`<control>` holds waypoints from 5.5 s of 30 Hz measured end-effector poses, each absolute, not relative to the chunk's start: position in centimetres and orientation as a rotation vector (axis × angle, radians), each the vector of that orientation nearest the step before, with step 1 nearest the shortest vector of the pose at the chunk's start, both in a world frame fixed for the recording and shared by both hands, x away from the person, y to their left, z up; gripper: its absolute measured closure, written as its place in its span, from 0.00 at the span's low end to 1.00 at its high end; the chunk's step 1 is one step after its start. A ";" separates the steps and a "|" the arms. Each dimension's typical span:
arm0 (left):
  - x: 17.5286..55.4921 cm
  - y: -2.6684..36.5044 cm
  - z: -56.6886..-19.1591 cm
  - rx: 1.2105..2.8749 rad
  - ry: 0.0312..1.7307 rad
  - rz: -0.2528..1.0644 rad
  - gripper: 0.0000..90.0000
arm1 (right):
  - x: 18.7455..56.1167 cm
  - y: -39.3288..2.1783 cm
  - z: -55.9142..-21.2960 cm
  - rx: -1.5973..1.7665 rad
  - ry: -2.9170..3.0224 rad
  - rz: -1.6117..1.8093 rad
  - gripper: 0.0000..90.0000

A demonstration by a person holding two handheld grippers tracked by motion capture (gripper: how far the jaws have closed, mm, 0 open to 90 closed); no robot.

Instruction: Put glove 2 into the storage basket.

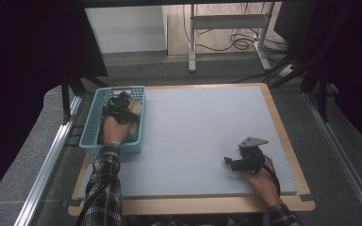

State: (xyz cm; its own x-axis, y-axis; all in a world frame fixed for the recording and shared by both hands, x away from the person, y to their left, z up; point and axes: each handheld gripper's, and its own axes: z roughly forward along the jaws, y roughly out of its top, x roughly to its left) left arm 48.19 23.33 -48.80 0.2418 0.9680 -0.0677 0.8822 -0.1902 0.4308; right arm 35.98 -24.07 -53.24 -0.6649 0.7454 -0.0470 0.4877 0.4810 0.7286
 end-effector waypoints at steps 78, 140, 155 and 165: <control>42.0 27.1 -44.9 1.992 1.463 0.435 0.06 | 36.0 -24.0 -53.3 1.032 2.372 0.997 0.20; 36.8 19.5 -44.5 2.048 1.099 0.436 0.00 | 36.0 -24.0 -53.3 1.032 2.372 0.997 0.20; 36.1 16.8 -44.7 2.081 1.020 0.428 0.00 | 36.0 -24.0 -53.3 1.030 2.371 0.996 0.20; 35.7 15.4 -44.9 2.085 0.974 0.411 0.00 | 36.0 -24.0 -53.3 1.030 2.371 0.997 0.20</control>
